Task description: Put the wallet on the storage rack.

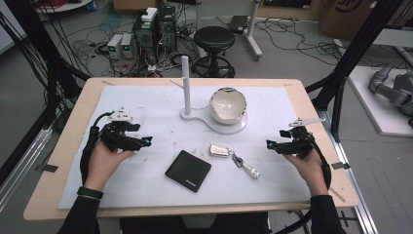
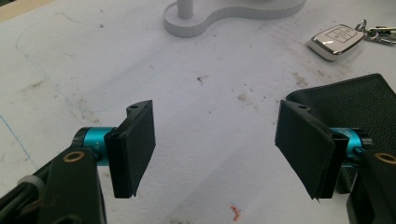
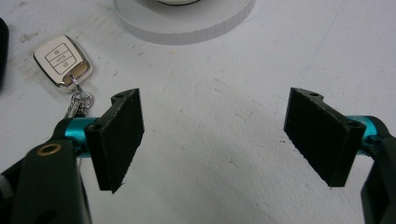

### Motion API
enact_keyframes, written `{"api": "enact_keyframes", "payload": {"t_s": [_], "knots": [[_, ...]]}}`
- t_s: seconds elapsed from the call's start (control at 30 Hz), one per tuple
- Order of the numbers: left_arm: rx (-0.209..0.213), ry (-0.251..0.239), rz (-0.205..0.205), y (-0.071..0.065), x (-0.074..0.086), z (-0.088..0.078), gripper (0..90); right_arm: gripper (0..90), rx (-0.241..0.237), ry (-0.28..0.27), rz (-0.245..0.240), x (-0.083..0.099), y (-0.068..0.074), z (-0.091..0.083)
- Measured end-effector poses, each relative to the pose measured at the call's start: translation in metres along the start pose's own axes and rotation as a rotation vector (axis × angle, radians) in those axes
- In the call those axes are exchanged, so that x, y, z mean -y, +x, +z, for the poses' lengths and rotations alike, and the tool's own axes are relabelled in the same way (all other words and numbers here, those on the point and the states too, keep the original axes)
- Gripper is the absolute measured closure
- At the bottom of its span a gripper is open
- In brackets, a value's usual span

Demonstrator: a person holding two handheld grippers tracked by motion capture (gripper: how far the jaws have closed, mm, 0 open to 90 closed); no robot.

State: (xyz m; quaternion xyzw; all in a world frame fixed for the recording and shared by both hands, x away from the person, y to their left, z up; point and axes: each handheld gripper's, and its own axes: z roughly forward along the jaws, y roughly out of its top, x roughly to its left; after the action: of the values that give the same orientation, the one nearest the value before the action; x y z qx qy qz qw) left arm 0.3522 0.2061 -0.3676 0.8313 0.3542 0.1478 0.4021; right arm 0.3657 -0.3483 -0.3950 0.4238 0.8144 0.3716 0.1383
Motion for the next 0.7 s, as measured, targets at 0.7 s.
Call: {"api": "enact_keyframes", "payload": {"t_s": [0.7], "knots": [[0.079,0.015,0.056,-0.020,-0.010,0.013,28.8,20.5,0.008,0.015,0.006,0.001,-0.002,0.002]]}}
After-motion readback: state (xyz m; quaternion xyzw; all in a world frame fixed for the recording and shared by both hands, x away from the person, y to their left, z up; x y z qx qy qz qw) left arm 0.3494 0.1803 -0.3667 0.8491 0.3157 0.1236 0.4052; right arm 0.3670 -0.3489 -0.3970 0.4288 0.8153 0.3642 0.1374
